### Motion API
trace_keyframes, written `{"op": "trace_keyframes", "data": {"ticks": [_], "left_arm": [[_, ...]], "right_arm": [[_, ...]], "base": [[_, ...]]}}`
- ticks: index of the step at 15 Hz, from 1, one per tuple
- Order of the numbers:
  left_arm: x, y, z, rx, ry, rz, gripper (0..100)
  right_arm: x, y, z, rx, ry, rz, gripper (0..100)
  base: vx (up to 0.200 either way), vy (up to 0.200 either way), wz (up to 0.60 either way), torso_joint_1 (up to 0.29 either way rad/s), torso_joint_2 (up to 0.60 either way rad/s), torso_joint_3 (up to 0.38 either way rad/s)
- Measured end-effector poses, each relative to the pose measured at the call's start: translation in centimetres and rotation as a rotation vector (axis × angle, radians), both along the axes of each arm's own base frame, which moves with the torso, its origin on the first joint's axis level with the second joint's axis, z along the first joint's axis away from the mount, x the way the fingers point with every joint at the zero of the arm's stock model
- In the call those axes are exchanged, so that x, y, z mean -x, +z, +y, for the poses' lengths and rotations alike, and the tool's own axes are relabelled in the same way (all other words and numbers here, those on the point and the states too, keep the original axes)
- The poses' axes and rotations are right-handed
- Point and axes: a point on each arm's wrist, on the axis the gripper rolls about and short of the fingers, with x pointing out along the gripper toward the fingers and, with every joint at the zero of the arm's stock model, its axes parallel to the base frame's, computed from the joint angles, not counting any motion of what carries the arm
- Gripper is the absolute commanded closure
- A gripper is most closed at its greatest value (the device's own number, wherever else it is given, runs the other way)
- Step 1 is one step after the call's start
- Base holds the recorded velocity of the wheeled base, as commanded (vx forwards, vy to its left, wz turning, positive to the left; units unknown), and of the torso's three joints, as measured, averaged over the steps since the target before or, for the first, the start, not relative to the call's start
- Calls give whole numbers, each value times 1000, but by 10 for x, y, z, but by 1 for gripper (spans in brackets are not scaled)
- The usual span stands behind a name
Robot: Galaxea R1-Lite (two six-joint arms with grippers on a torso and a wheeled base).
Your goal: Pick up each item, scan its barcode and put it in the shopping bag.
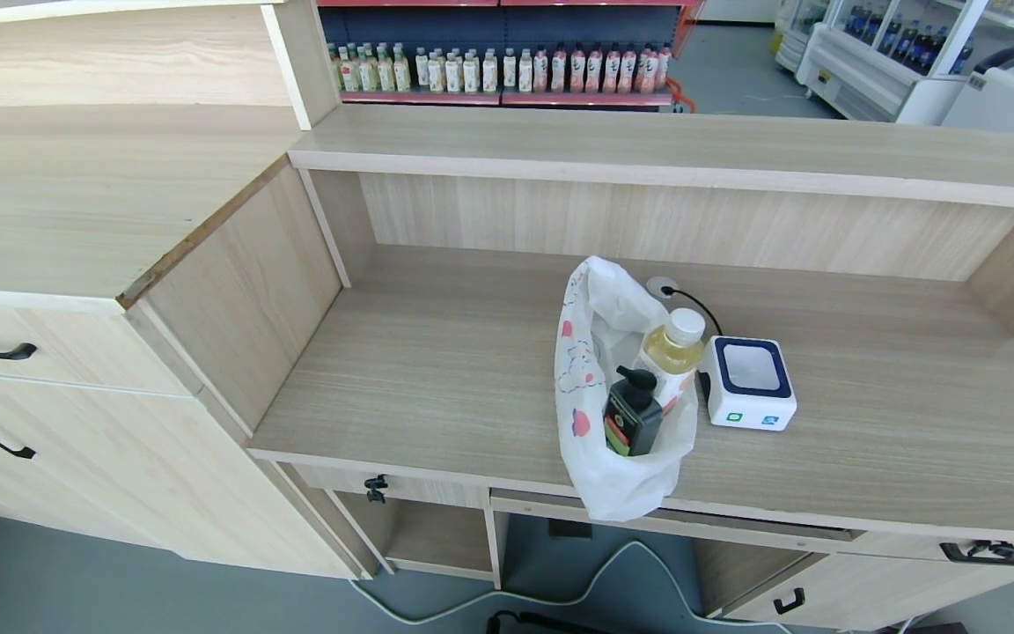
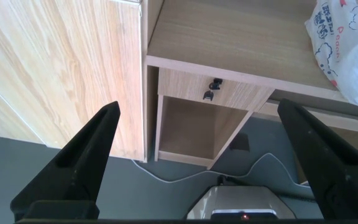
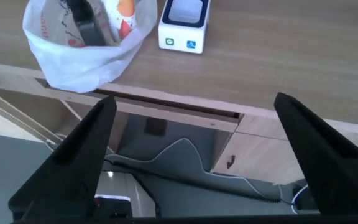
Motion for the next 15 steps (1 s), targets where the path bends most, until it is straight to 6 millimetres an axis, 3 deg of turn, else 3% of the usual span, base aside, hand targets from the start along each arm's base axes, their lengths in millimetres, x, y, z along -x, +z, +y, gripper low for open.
{"op": "trace_keyframes", "data": {"ticks": [3, 15], "left_arm": [[0, 0, 0, 0, 0, 0, 0], [0, 0, 0, 0, 0, 0, 0]], "right_arm": [[20, -23, 0, -12, -17, -30, 0], [28, -27, 0, -36, -19, -116, 0]], "base": [[0, 0, 0, 0, 0, 0], [0, 0, 0, 0, 0, 0]]}}
